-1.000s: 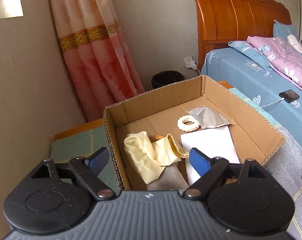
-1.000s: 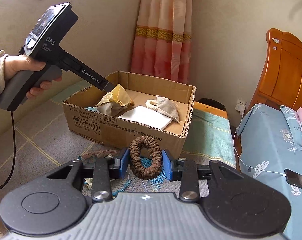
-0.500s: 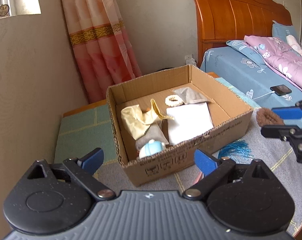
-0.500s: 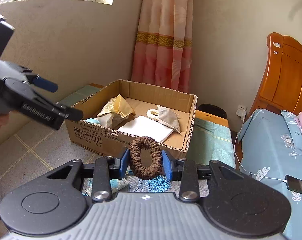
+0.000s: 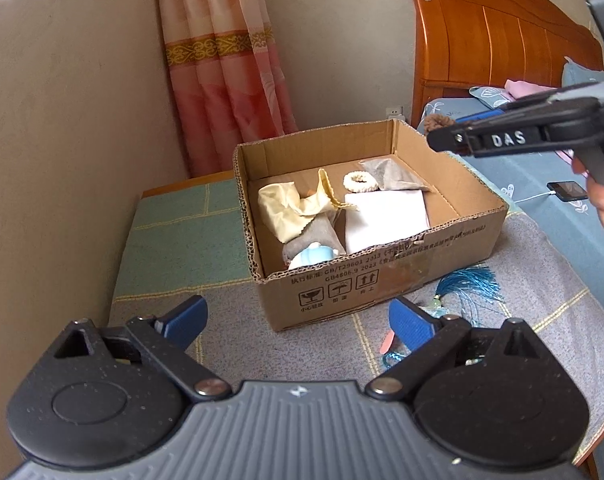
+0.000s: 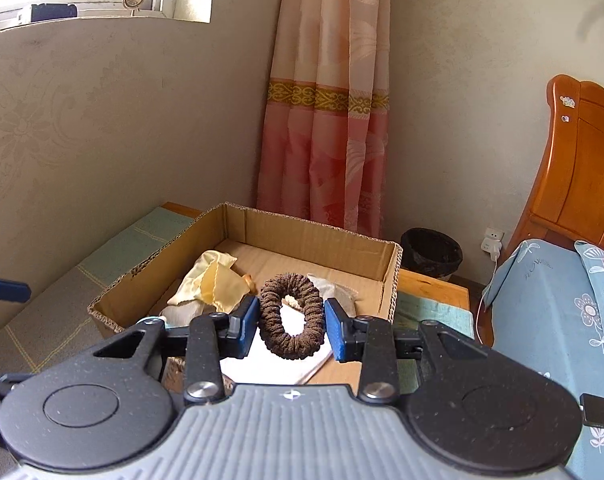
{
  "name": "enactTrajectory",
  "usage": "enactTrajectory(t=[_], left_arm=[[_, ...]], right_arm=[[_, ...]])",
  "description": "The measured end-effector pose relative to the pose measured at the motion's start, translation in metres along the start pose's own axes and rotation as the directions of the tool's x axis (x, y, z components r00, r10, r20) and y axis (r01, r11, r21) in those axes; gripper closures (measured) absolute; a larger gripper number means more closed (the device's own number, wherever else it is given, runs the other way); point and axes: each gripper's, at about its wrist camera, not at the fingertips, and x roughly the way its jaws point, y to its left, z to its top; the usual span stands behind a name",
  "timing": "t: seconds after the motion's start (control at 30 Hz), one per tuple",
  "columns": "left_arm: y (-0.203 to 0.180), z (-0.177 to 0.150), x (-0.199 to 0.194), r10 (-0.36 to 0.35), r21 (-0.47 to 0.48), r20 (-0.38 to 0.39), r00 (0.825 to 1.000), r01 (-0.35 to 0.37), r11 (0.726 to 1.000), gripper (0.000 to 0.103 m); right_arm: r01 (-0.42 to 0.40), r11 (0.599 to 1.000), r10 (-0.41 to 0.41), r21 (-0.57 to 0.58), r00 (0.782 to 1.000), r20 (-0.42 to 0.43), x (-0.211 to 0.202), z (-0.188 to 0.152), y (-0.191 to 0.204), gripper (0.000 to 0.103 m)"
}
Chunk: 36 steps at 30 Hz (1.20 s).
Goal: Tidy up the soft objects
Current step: 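Open the right gripper over the box to drop the brown scrunchie, then close the left gripper on the pink strip while the right gripper reaches the blue floral sachet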
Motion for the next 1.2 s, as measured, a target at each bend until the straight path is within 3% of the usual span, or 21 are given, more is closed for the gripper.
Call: enactTrajectory(t=[0.5,0.57,0.63,0.83,1.2], left_arm=[[0.028,-0.013,0.006,0.045,-0.086,-0.035,0.998,-0.048,0.995,0.006],[0.031,-0.014,0.006,0.048,-0.095,-0.039,0.998,-0.052,0.994,0.006],[0.032,-0.014,0.005,0.051,-0.097,-0.039,0.998,-0.054,0.994,0.006],[0.034,-0.016,0.002,0.052,-0.104,-0.034,0.998,-0.055,0.993,0.006],[0.031,-0.021,-0.007,0.054,-0.111,-0.023,0.998,-0.056,0.992,0.006]], right_arm=[[0.000,1.000,0.000,0.006,0.994,-0.114,0.127,0.066,0.000,0.060],[0.006,1.000,-0.003,0.022,0.993,-0.117,0.138,0.071,-0.001,0.048],[0.020,0.999,-0.017,0.025,0.990,-0.138,0.145,0.072,-0.001,0.019],[0.043,0.998,-0.037,0.046,0.990,-0.135,0.123,0.063,-0.003,0.004],[0.050,0.998,-0.044,0.045,0.993,-0.107,0.042,0.030,0.009,0.000]])
